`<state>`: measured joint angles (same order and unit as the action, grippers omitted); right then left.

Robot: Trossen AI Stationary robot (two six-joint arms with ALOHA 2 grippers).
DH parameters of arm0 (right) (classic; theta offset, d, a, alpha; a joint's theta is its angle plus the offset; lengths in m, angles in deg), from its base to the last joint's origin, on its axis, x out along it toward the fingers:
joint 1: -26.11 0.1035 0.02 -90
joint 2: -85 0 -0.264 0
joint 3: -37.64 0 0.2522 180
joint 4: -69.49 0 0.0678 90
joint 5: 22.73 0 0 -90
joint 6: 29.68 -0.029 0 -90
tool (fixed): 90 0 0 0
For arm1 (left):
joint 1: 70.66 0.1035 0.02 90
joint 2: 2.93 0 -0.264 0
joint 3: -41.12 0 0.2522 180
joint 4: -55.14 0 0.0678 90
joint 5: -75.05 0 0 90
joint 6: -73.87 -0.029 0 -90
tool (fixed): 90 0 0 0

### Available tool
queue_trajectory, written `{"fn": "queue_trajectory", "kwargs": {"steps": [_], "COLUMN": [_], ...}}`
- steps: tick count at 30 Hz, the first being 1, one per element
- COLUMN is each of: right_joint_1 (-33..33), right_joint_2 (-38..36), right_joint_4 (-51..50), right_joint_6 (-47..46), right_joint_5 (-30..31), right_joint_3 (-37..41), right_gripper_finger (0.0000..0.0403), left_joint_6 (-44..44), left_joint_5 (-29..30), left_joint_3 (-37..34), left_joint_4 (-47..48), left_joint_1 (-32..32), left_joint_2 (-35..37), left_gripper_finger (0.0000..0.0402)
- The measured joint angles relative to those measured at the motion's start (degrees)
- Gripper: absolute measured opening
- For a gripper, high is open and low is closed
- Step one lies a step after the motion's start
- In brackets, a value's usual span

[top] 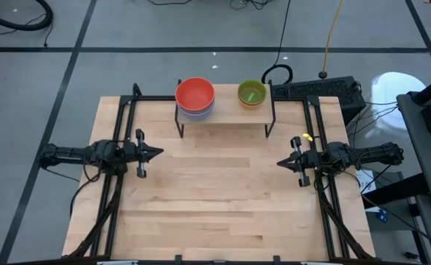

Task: Place and stack bowls onto a shelf
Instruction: Return to Home Position

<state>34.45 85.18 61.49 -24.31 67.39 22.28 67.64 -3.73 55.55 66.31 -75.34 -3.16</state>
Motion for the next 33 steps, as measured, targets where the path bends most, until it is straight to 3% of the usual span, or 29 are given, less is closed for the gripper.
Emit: {"fn": "queue_trajectory", "kwargs": {"steps": [5, 33], "right_joint_1": [0.0, 0.0], "right_joint_2": [0.0, 0.0], "right_joint_4": [0.0, 0.0], "right_joint_6": [0.0, 0.0], "right_joint_5": [0.0, 0.0], "right_joint_3": [0.0, 0.0], "right_gripper_finger": [0.0002, 0.0002], "left_joint_6": [-0.2, 0.5], "left_joint_5": [-7.0, -6.9], "left_joint_3": [0.0, -0.1], "left_joint_4": [1.2, 0.6], "left_joint_1": [1.5, 1.7], "left_joint_2": [-0.1, -0.1], "left_gripper_finger": [0.0007, 0.0008]}}
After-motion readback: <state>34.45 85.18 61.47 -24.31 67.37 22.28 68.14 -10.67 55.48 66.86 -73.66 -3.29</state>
